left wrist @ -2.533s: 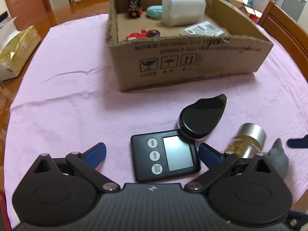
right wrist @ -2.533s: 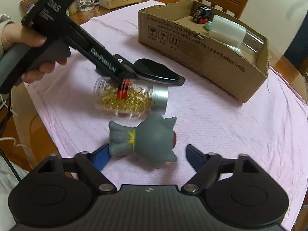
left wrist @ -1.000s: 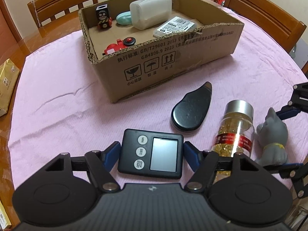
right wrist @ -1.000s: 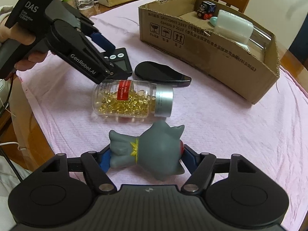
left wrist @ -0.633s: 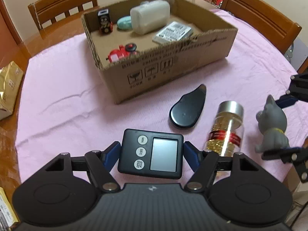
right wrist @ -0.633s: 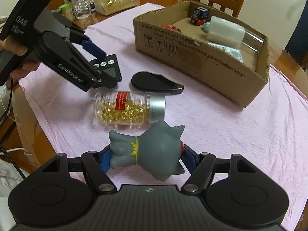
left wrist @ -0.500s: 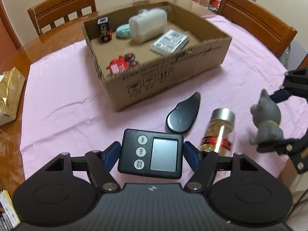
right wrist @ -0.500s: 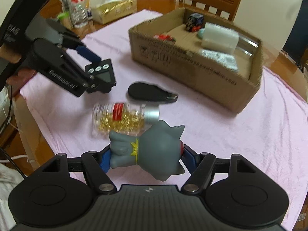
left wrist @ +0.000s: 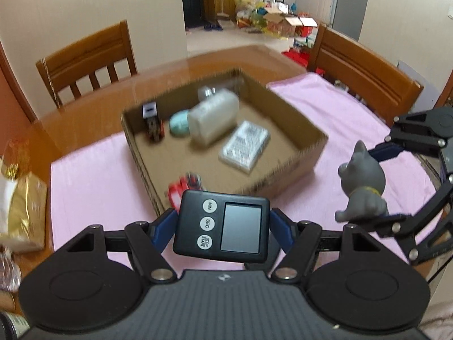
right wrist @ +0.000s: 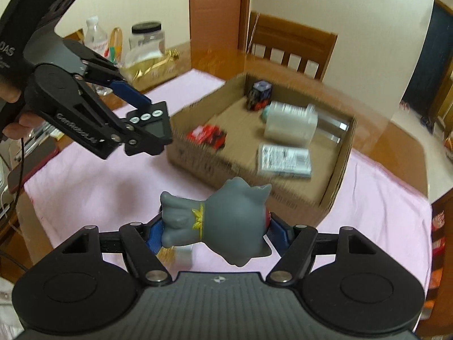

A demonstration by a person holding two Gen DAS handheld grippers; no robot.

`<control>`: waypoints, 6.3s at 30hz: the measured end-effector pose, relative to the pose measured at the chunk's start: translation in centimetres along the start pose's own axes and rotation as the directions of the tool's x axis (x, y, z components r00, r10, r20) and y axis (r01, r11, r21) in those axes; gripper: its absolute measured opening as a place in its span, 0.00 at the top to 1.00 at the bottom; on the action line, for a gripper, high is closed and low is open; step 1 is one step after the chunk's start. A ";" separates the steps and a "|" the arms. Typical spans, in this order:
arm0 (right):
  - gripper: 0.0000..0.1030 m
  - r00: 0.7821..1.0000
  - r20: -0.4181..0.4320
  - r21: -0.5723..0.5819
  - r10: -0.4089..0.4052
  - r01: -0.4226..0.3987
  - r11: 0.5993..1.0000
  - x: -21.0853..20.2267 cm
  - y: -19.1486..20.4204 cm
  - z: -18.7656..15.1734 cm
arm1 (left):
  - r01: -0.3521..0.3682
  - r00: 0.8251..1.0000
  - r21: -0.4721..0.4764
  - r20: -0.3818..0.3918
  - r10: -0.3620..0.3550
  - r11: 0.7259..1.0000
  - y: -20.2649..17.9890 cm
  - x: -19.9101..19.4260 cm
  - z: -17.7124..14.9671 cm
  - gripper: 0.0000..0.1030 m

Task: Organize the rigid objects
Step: 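Carry both into the cardboard box and open both tools to release, then close the right tool on the gold capsule bottle while the left tool moves toward the black oval case, then close the left tool on the black oval case while the right tool holds the capsule bottle, then carry both into the cardboard box and open both tools to release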

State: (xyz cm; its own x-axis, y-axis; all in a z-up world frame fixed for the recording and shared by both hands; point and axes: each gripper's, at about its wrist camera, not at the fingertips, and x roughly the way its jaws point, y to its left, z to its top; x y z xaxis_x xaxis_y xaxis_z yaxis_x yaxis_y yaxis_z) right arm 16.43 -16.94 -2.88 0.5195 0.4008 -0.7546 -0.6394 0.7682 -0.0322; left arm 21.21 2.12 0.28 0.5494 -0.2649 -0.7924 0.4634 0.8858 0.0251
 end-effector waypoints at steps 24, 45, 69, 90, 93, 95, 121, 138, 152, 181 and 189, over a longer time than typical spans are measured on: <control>0.26 0.995 0.082 0.047 -0.062 0.058 0.997 -0.1 -2.1 4.4 | -0.154 0.988 -0.134 0.006 0.156 0.979 5.1 9.5 7.5 0.12; 0.26 0.986 -0.039 0.225 -0.162 0.167 0.960 4.5 -7.1 7.4 | -0.187 0.962 -0.225 0.155 0.225 0.956 4.6 0.0 1.3 0.03; 0.00 0.989 -0.003 0.237 -0.149 0.146 0.961 3.4 -2.4 3.2 | -0.253 0.951 -0.295 0.096 0.292 0.921 3.6 -2.0 -5.5 0.01; 0.00 0.986 -0.153 -0.002 -0.067 0.067 0.998 8.6 9.0 -2.4 | -0.230 0.964 -0.295 0.064 0.259 0.927 3.4 -2.1 -9.7 0.01; 0.00 0.984 -0.152 0.024 -0.090 0.095 0.995 8.9 8.4 -2.3 | -0.214 0.968 -0.301 0.061 0.243 0.929 3.1 -1.9 -9.9 0.01; 0.00 0.983 -0.152 0.059 -0.103 0.113 0.992 9.1 7.7 -2.3 | -0.212 0.969 -0.303 0.057 0.240 0.929 2.8 -1.7 -9.9 0.01; 0.00 0.982 -0.186 0.138 -0.036 0.062 0.988 9.3 -0.8 -6.4 | -0.206 0.975 -0.234 -0.134 0.179 0.950 -3.7 8.7 -9.1 0.01; 0.00 0.986 -0.164 0.086 -0.036 0.051 0.995 9.3 -0.4 -7.4 | -0.209 0.975 -0.293 -0.132 0.177 0.933 -2.0 8.6 -8.5 0.01; 0.00 0.990 -0.140 0.081 -0.034 0.046 0.996 8.9 -0.5 -8.1 | -0.175 0.984 -0.258 -0.085 0.158 0.950 -4.9 11.4 -6.0 0.01; 0.00 0.988 -0.155 0.061 -0.020 0.030 0.998 9.5 -0.6 -7.4 | -0.204 0.977 -0.300 -0.114 0.177 0.932 -1.7 7.8 -10.0 0.13; 0.00 0.986 -0.162 0.026 -0.044 0.049 0.998 9.5 0.0 -6.3 | -0.191 0.980 -0.256 -0.110 0.167 0.948 -1.6 7.8 -10.0 0.11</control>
State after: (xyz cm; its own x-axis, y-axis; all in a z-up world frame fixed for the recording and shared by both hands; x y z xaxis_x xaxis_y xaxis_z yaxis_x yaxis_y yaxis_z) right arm 17.80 -16.29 -14.15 0.4483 0.2807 -0.8486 -0.5982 0.7997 -0.0515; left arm 17.76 2.42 -12.08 0.5390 -0.0694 -0.8394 0.1566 0.9875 0.0189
